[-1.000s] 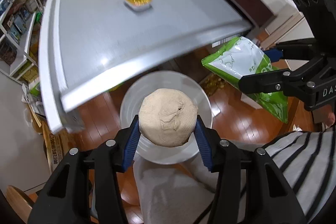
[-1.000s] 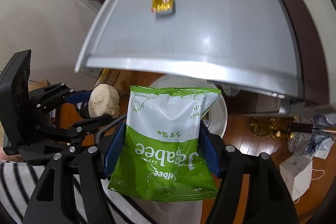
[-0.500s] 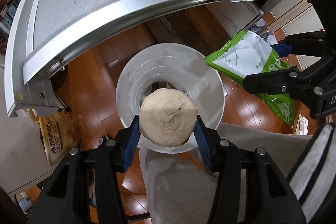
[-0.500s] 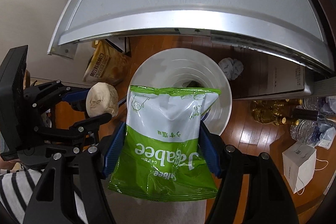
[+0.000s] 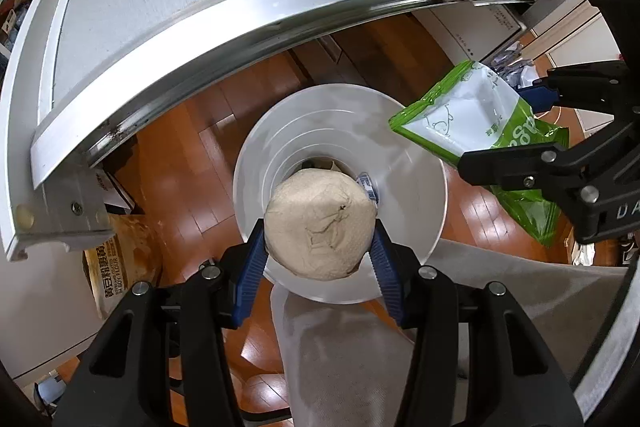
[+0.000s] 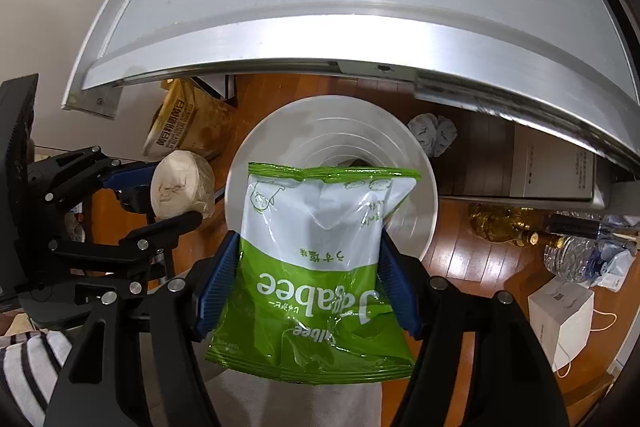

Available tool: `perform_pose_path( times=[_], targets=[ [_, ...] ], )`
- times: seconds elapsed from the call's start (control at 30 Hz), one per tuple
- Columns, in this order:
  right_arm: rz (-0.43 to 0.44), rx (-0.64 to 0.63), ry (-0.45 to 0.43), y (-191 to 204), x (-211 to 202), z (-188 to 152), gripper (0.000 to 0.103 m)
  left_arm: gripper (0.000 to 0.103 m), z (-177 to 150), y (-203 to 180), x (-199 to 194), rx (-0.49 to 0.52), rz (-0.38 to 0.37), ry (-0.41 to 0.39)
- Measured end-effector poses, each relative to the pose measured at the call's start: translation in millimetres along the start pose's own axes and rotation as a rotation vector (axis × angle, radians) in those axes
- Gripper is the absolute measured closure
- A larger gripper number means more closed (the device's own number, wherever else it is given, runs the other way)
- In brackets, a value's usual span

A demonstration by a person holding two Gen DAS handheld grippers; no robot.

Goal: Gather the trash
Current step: 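Open both tools to drop the roll and chip bag into the bin, then grasp the gold foil packet with the right tool while the left tool grasps the yellow box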

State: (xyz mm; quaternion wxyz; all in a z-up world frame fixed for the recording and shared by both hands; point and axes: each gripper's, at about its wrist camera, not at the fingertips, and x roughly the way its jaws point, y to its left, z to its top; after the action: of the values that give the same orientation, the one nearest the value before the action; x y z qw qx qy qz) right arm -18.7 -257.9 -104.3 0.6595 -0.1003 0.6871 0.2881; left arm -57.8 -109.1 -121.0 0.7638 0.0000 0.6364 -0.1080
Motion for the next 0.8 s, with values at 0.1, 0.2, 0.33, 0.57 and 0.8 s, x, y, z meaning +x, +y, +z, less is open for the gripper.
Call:
perform_pose_path(
  times=[0.1, 0.2, 0.33, 0.57, 0.8],
  targets=[
    [-0.013, -0.009, 0.006, 0, 7, 3, 0.037, 0.052, 2, 0, 5, 0.004, 0.008, 0.005],
    [-0.02, -0.005, 0.011, 0, 13, 5, 0.037, 0.052, 2, -2, 9, 0.01, 0.019, 0.018],
    [0.002, 0.024, 0.009, -4, 10, 8, 0.034, 0.046, 2, -4, 10, 0.027, -0.004, 0.047],
    [-0.03, 0.018, -0.013, -10, -11, 4, 0.022, 0.026, -1, 7, -6, -0.04, -0.035, 0.015],
    [0.055, -0.053, -0.134, 5, -78, 5, 0.022, 0.026, -4, 8, -49, -0.048, -0.056, -0.089]
  ],
)
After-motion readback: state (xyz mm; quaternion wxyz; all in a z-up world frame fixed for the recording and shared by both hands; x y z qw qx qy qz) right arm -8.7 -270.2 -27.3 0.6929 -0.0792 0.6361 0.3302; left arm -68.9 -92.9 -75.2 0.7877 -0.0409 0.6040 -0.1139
